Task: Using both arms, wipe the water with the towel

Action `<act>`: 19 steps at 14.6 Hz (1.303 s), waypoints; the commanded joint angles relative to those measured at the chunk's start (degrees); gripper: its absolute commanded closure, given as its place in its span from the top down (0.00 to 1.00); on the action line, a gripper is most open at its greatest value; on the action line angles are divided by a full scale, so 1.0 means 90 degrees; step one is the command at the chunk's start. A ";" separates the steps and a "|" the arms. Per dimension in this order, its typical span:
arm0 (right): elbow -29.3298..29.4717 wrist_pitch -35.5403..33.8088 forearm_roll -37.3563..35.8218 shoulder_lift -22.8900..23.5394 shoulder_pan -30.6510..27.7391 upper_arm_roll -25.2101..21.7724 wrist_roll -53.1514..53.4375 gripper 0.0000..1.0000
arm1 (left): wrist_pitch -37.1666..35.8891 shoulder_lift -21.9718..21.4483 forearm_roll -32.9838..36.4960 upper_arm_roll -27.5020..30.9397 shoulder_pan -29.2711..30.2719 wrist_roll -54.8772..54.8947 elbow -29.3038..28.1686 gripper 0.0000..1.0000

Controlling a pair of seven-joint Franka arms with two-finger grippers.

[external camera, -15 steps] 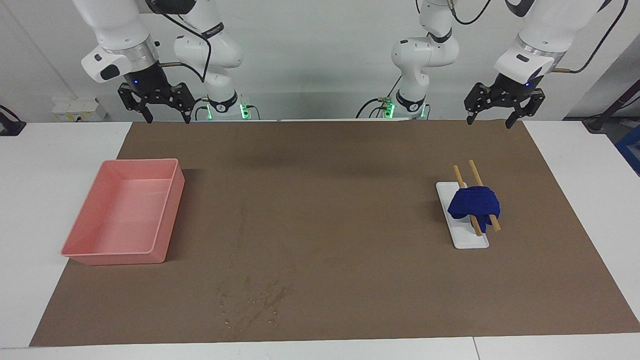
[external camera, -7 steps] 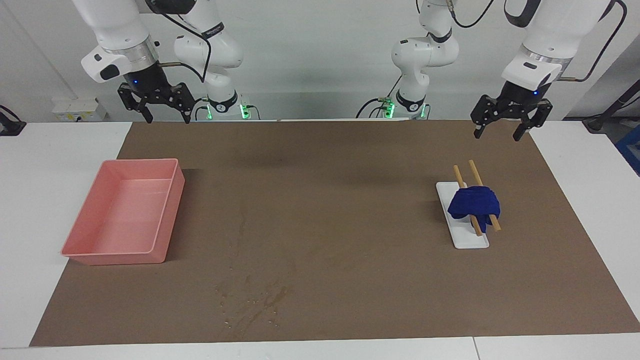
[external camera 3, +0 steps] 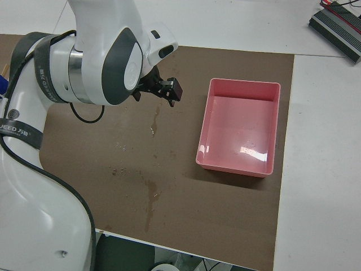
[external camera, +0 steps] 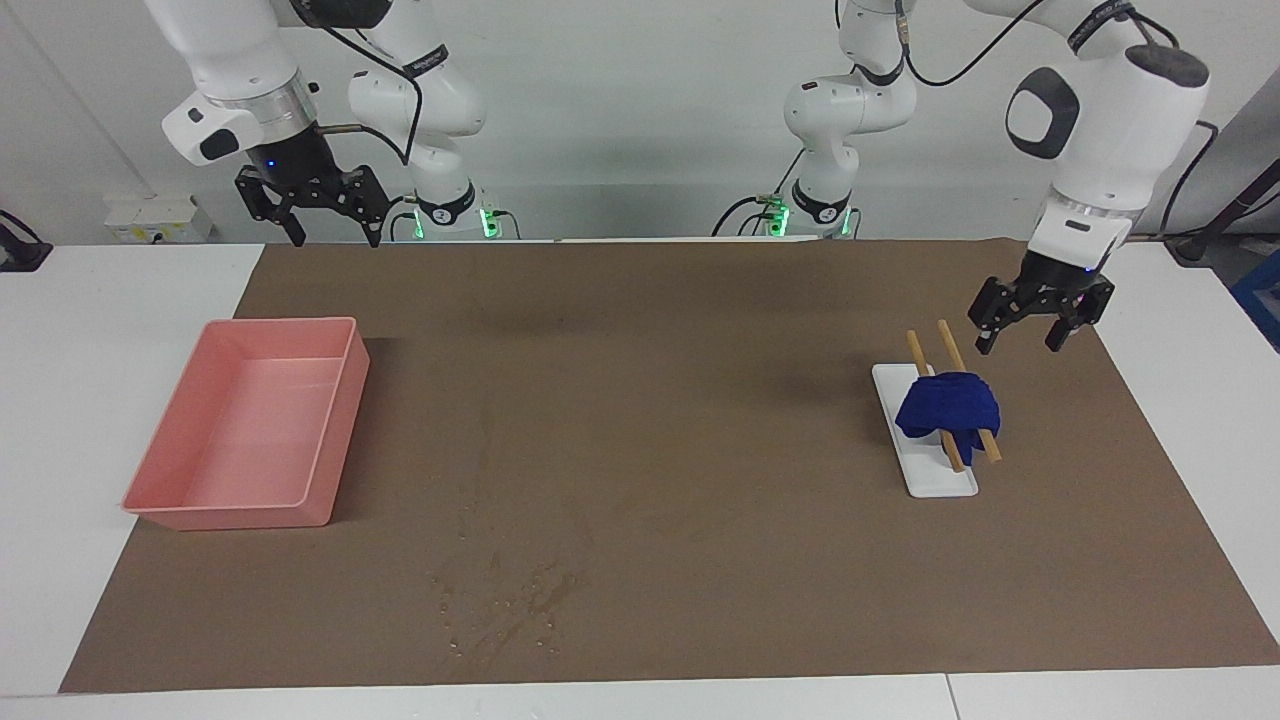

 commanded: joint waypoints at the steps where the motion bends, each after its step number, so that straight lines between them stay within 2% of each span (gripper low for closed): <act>1: -0.0037 -0.0102 -0.0033 -0.0078 -0.0102 0.0029 -0.0189 1.00 | 0.0652 -0.0028 0.0042 -0.0044 0.0062 -0.0295 -0.0689 0.99; 3: -0.0046 -0.0102 -0.0033 -0.0078 -0.0102 0.0038 -0.0199 1.00 | 0.1122 -0.0028 0.0042 -0.0044 0.0062 -0.0365 -0.1061 0.96; 8: -0.0095 -0.0102 -0.0033 -0.0107 -0.0102 0.0029 -0.0199 1.00 | 0.1572 0.0196 0.0042 -0.0044 0.0072 -0.0404 -0.1141 0.83; 11: -0.0105 -0.0111 -0.0033 -0.0117 -0.0102 0.0029 -0.0199 1.00 | 0.2070 0.0323 0.0042 -0.0034 0.0072 -0.0414 -0.1238 0.82; 13: -0.0134 -0.0102 -0.0024 -0.0117 -0.0102 0.0029 -0.0189 1.00 | 0.2110 0.0353 0.0042 -0.0034 0.0072 -0.0414 -0.1239 0.82; 14: -0.0144 -0.0102 -0.0024 -0.0127 -0.0102 0.0029 -0.0189 1.00 | 0.2110 0.0363 0.0042 -0.0034 0.0072 -0.0424 -0.1239 0.76; 15: -0.0144 -0.0102 -0.0024 -0.0146 -0.0102 0.0029 -0.0189 1.00 | 0.2090 0.0363 0.0042 -0.0044 0.0072 -0.0433 -0.1229 0.60; 16: -0.0144 -0.0102 -0.0024 -0.0146 -0.0093 0.0029 -0.0189 1.00 | 0.2061 0.0372 0.0042 -0.0035 0.0072 -0.0530 -0.1200 0.40; 18: -0.0144 -0.0102 -0.0024 -0.0146 -0.0092 0.0029 -0.0189 1.00 | 0.1993 0.0392 0.0042 -0.0034 0.0072 -0.0551 -0.1102 0.09; 19: -0.0144 -0.0102 -0.0024 -0.0146 -0.0092 0.0038 -0.0189 1.00 | 0.1993 0.0431 0.0042 -0.0034 0.0072 -0.0551 -0.1083 0.00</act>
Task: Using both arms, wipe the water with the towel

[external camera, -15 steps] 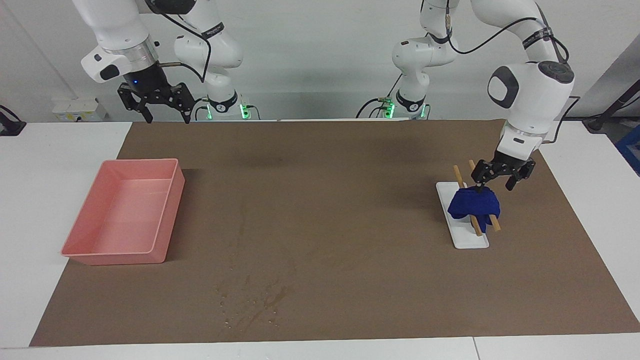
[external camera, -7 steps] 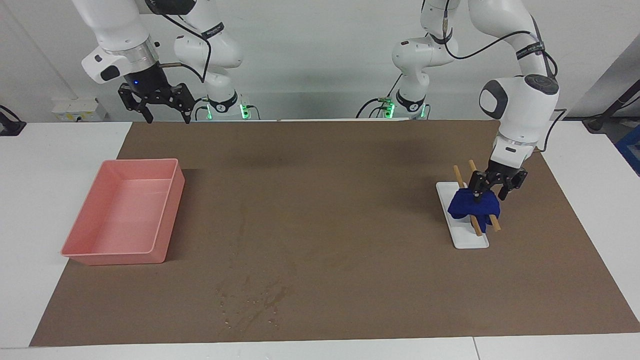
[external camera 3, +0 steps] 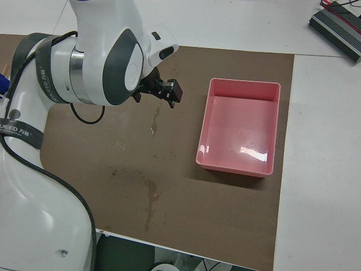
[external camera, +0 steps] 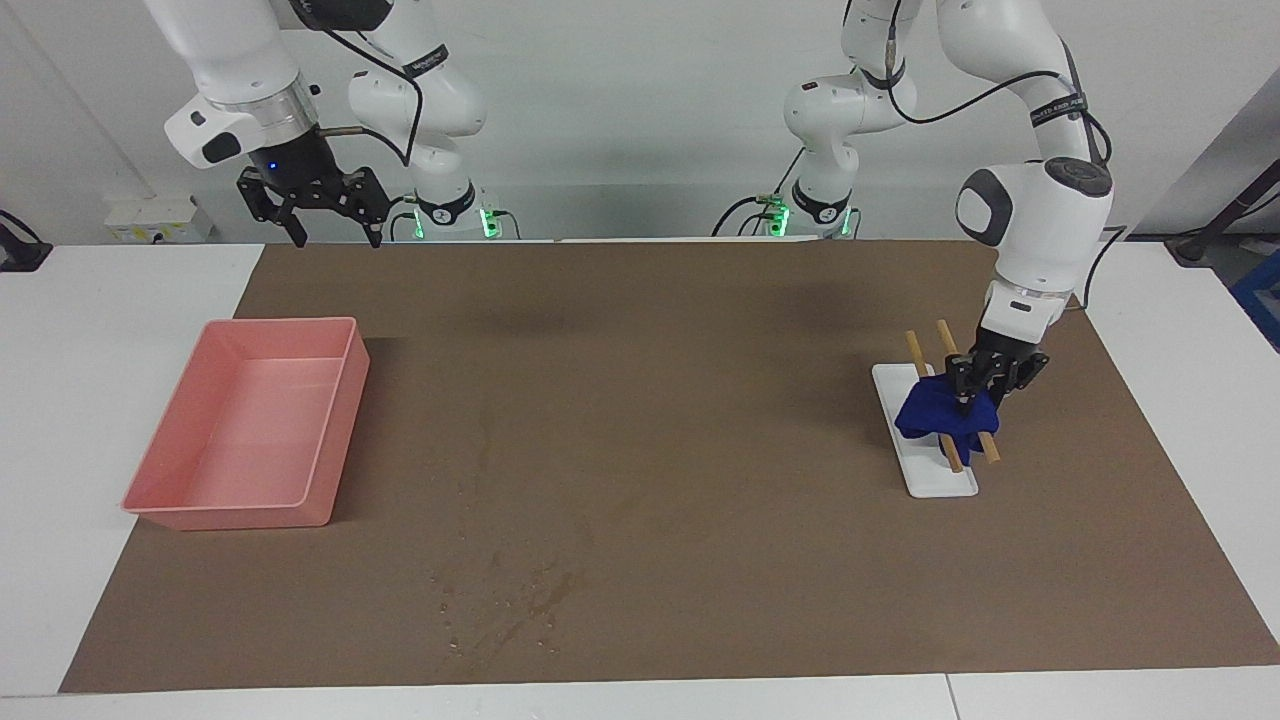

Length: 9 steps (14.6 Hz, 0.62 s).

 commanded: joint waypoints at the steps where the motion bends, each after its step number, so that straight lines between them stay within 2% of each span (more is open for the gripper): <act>1: -0.0106 -0.0076 -0.0024 -0.0152 -0.0093 0.0029 -0.0189 1.00 | 0.0043 0.0035 0.0042 -0.0057 0.0048 -0.0077 0.0024 0.00; 4: -0.0115 -0.0076 -0.0024 -0.0152 -0.0102 0.0029 -0.0189 1.00 | -0.0122 0.0045 0.0052 -0.0057 0.0087 -0.0027 0.0189 0.00; 9: -0.0154 -0.0076 0.0006 -0.0162 -0.0102 0.0029 -0.0160 1.00 | -0.1285 -0.0033 0.0052 -0.0057 0.0068 -0.0105 0.0844 0.00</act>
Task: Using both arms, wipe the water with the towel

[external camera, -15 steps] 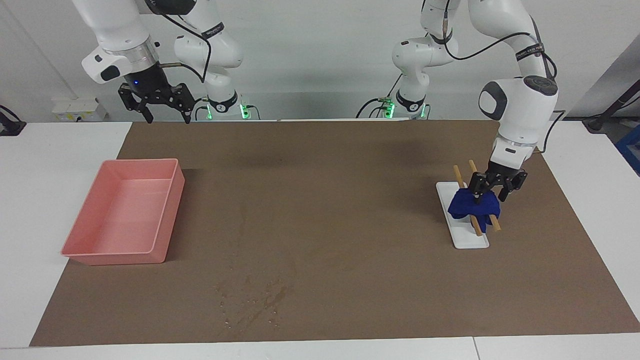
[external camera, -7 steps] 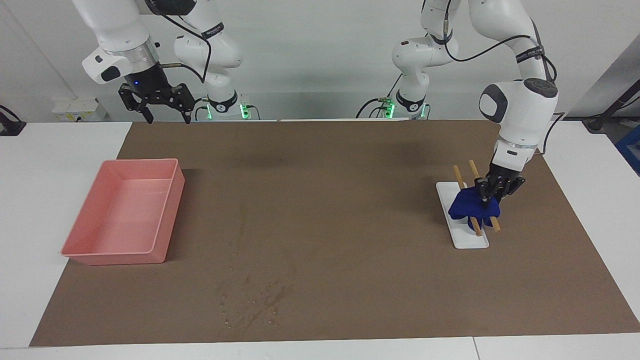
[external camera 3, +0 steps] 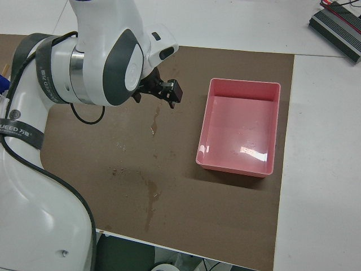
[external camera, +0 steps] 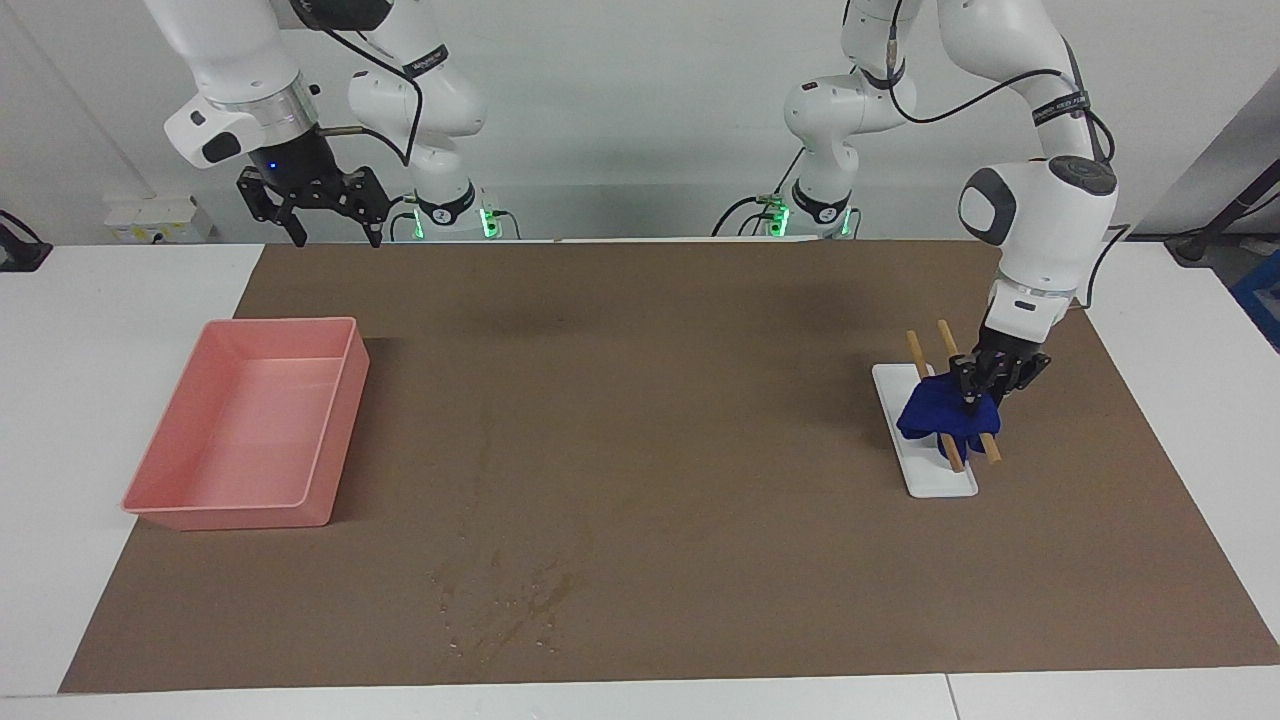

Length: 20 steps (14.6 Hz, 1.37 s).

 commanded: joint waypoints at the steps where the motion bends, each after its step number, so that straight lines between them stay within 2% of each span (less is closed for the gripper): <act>1: -0.0140 -0.0070 0.0006 -0.0159 -0.0102 0.0038 -0.0170 1.00 | -0.0453 -0.0043 0.0042 -0.0067 0.0064 -0.0117 0.0319 0.00; 3: -0.0207 -0.0070 0.0016 -0.0197 -0.0102 0.0029 -0.0160 1.00 | -0.0656 -0.0062 -0.0113 -0.0087 0.0074 -0.0292 0.0426 0.00; 6: -0.0315 -0.0100 0.0064 -0.0256 -0.0093 0.0029 -0.0140 1.00 | -0.1388 -0.0101 -0.1525 -0.0077 0.0064 -0.0925 0.0885 0.00; 7: -0.0354 -0.0109 0.0074 -0.0295 -0.0102 0.0029 -0.0131 1.00 | -0.1555 -0.0150 -0.1859 -0.0077 0.0006 -0.1392 0.0944 0.00; 9: -0.0481 -0.0109 0.0094 -0.0353 -0.0102 0.0019 -0.0063 1.00 | -0.1615 -0.0315 -0.1999 -0.0223 -0.0198 -0.2533 0.0944 0.00; 12: -0.0870 -0.0109 0.0969 -0.0578 -0.0307 -0.0040 0.0648 1.00 | -0.1644 -0.0404 -0.2553 -0.0292 -0.0851 -0.4398 0.0935 0.00; 16: -0.1028 -0.0159 0.2239 -0.0666 -0.0259 -0.0040 0.1887 1.00 | -0.1178 -0.0404 -0.3628 -0.0302 -0.1886 -0.6714 0.0877 0.00; 18: -0.1291 0.0434 0.2942 -0.0705 -0.0123 -0.0001 0.2503 1.00 | -0.0418 -0.0414 -0.3669 -0.0302 -0.2579 -0.7972 0.0721 0.00; 20: -0.1700 0.1418 0.3596 -0.0637 0.0461 0.0009 0.3584 1.00 | 0.0024 -0.0394 -0.3814 -0.0311 -0.3107 -0.8854 0.0720 0.00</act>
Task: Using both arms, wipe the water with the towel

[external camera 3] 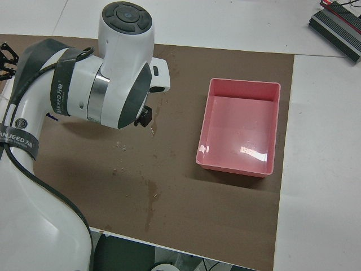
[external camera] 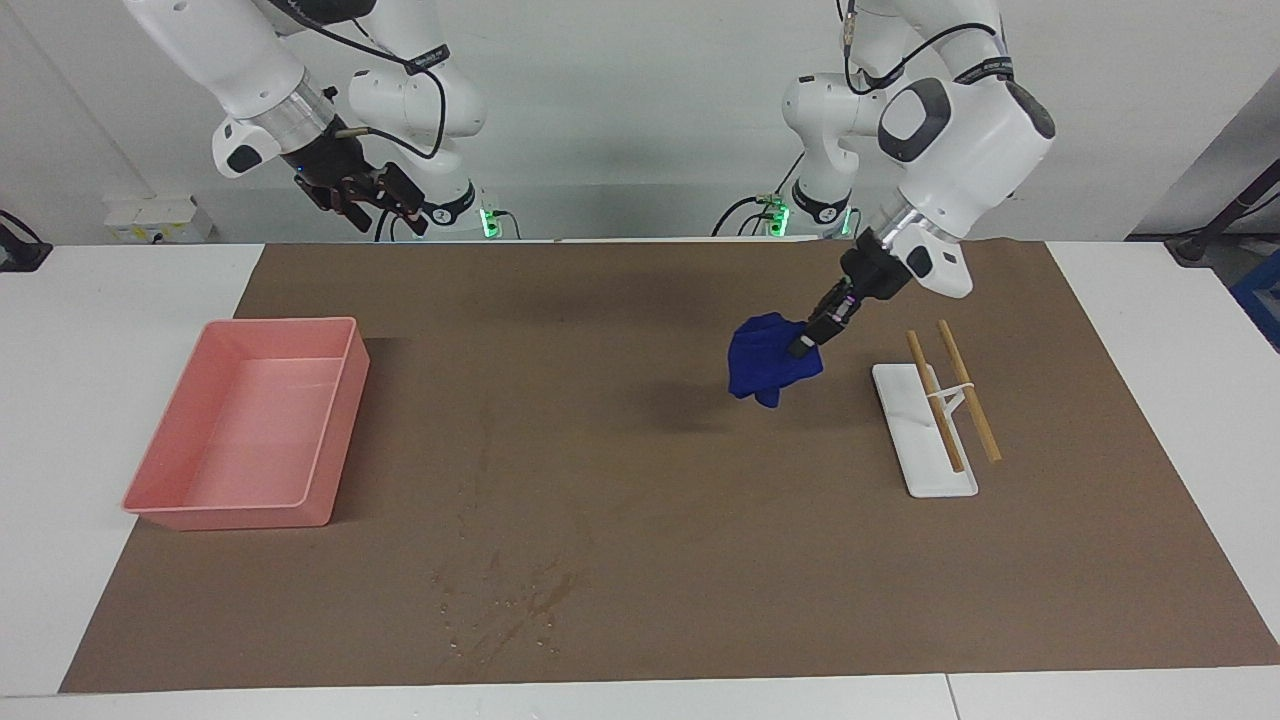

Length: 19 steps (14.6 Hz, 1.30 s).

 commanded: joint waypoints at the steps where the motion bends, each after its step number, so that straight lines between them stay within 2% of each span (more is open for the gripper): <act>1: -0.0806 0.1497 0.0757 -0.0082 0.0695 0.0033 0.1289 1.00 | 0.0519 -0.0081 -0.0448 0.0105 -0.0647 -0.0914 -0.0118 0.00; 3: -0.1178 0.2291 0.1331 -0.0013 0.1058 0.0023 0.1643 1.00 | 0.0753 -0.0081 -0.0713 0.0105 -0.1067 -0.1169 -0.0128 0.00; 5: -0.1248 0.2568 0.2317 0.0132 0.1011 0.0023 0.1907 1.00 | 0.1143 -0.0081 -0.0763 0.0095 -0.1399 -0.1481 -0.0235 0.00; 8: -0.1248 0.3103 0.2673 0.0415 0.1059 0.0023 0.2074 1.00 | 0.1701 -0.0149 -0.0948 0.0095 -0.1878 -0.1512 -0.0528 0.00; 10: -0.1248 0.3426 0.3382 0.0631 0.1079 0.0023 0.2153 1.00 | 0.1847 -0.0169 -0.1094 0.0095 -0.2093 -0.1551 -0.0538 0.00; 12: -0.1258 0.3661 0.3522 0.0689 0.1244 0.0023 0.2221 1.00 | 0.2480 -0.0120 -0.1280 0.0095 -0.2405 -0.1609 -0.0538 0.00; 15: -0.1375 0.3594 0.3523 0.0700 0.1303 0.0023 0.2338 1.00 | 0.3057 -0.0052 -0.1280 0.0095 -0.2494 -0.1756 -0.0538 0.00; 19: -0.1629 0.3515 0.3513 0.0612 0.1557 0.0023 0.2270 1.00 | 0.3264 -0.0042 -0.1280 0.0105 -0.2475 -0.1746 -0.0548 0.00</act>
